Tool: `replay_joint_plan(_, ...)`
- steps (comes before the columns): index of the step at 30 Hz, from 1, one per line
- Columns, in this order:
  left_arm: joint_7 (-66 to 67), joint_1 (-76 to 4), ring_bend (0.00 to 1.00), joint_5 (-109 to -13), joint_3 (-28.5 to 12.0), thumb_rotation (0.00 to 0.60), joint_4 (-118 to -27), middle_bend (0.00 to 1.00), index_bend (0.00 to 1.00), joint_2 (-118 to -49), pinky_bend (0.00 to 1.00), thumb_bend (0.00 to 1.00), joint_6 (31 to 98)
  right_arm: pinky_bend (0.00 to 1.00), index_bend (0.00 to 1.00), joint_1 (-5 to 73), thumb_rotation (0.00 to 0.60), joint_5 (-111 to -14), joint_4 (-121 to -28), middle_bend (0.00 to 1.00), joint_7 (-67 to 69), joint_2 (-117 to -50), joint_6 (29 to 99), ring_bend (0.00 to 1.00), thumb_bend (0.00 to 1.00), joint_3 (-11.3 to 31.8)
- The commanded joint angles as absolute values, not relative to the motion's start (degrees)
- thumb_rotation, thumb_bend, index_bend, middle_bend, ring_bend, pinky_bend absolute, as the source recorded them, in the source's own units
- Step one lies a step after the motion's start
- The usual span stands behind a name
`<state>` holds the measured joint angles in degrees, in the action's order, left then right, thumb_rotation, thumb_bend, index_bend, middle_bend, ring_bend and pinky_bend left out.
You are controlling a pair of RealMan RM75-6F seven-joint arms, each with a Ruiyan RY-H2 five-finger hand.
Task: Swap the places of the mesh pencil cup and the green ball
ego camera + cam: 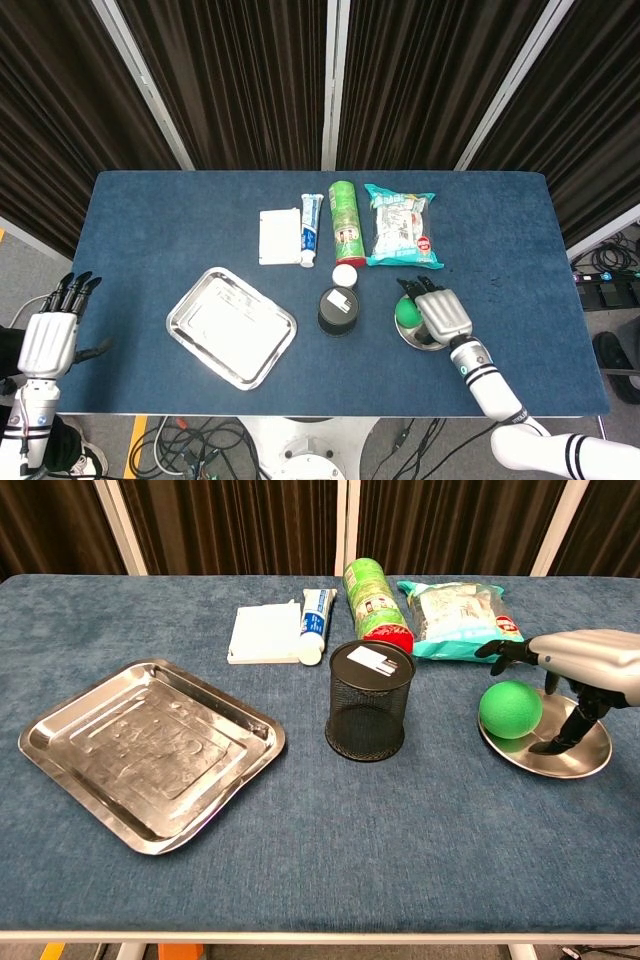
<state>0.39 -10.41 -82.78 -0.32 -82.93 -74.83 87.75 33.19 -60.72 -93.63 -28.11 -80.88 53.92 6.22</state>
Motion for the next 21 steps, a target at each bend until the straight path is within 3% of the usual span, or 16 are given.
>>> replay_joint_plan(1,0.11,-10.26,0.0,-82.78,-0.51,0.6,-82.71,0.08,0.13,-74.9,0.2,0.09,87.34,0.36,0.05,33.45,0.6,-60.88,-93.19,0.17,-27.83,-81.37,54.07,0.11,0.12,6.05)
replay_joint_plan(7,0.0,-10.13,0.0,-83.08,-1.03,0.6,-82.29,0.08,0.13,-75.05,0.2,0.09,86.54,0.42,0.2,33.63,0.6,-61.67,-92.57,0.25,-28.05,-81.95,55.02,0.18,0.13,5.29)
replay_joint_plan(11,-0.15,-9.96,0.0,-83.32,-1.39,0.6,-82.18,0.08,0.13,-75.13,0.2,0.09,86.35,0.51,0.35,33.55,0.6,-62.05,-92.45,0.32,-28.14,-82.4,56.27,0.26,0.15,5.21)
replay_joint_plan(21,-0.15,-9.49,0.0,-83.5,-1.84,0.6,-81.96,0.08,0.13,-75.25,0.21,0.09,85.67,0.6,0.51,34.34,0.6,-61.25,-91.83,0.41,-29.63,-83.32,56.8,0.38,0.2,5.11)
